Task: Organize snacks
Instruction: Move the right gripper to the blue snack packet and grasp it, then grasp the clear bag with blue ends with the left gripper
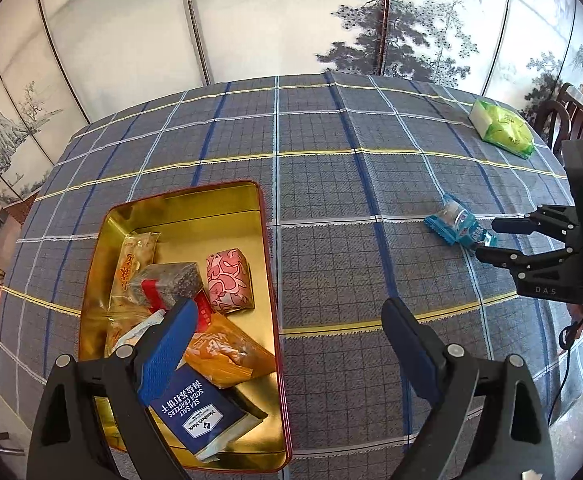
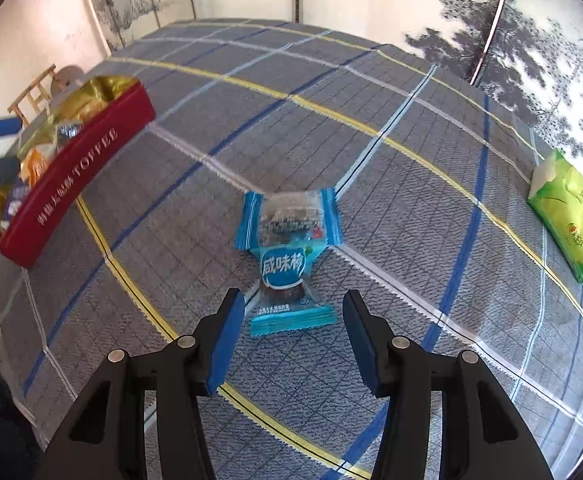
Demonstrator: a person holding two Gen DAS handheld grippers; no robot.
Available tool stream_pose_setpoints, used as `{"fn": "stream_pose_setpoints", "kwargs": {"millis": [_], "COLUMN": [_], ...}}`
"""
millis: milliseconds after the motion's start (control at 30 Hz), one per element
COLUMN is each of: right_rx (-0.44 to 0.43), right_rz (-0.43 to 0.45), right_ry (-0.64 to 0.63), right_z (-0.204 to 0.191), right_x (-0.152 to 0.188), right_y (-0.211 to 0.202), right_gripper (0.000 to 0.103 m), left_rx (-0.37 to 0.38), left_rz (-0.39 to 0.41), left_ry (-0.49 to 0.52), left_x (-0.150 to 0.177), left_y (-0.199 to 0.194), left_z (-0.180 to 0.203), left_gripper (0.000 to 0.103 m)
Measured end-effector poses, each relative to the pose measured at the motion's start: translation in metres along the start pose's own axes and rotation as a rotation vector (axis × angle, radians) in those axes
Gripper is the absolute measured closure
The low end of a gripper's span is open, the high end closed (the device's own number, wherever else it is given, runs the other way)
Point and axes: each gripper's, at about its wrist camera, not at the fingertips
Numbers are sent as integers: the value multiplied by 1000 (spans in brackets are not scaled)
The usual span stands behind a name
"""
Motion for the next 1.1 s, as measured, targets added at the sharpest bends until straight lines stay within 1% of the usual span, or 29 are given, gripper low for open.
{"fn": "stream_pose_setpoints", "kwargs": {"millis": [167,233,333,467,600,633,700,733,867,933,967,1000,1100], "right_rx": [-1,3,8,42,115,158,231,267,390,429,467,488,502], "right_rz": [-11,-6,32,82,125,131,143,151,177,178,172,173,186], "right_ry": [20,32,57,123,225,241,280,303,399,418,419,419,426], "right_z": [1,0,-1,0,13,18,30,37,64,74,77,79,80], "right_x": [-5,-3,0,8,25,31,41,46,63,67,68,69,71], "right_y": [15,20,20,15,1,-3,-11,-15,-28,-32,-32,-32,-34], "right_gripper": [51,55,64,65,65,65,65,65,65,65,65,65,65], "left_rx": [-4,-3,0,31,109,135,161,187,249,261,271,283,300], "left_rz": [7,17,35,48,73,85,90,87,68,59,54,52,31], "left_ry": [21,34,67,122,176,193,222,233,249,255,256,255,267], "left_x": [1,1,-2,-8,-16,-19,-22,-24,-26,-27,-27,-27,-28], "left_y": [0,-1,2,16,30,34,41,48,68,77,82,87,100], "left_z": [5,9,17,39,67,75,88,95,116,123,127,129,136], "left_gripper": [11,11,12,12,12,12,12,12,14,17,20,21,25]}}
Point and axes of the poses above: each gripper's, at about its wrist camera, not at the fingertips, and y roughly the way its jaws point, z to its right, x to its underside, and after that the axes turned 13 degrees about z, right-handed
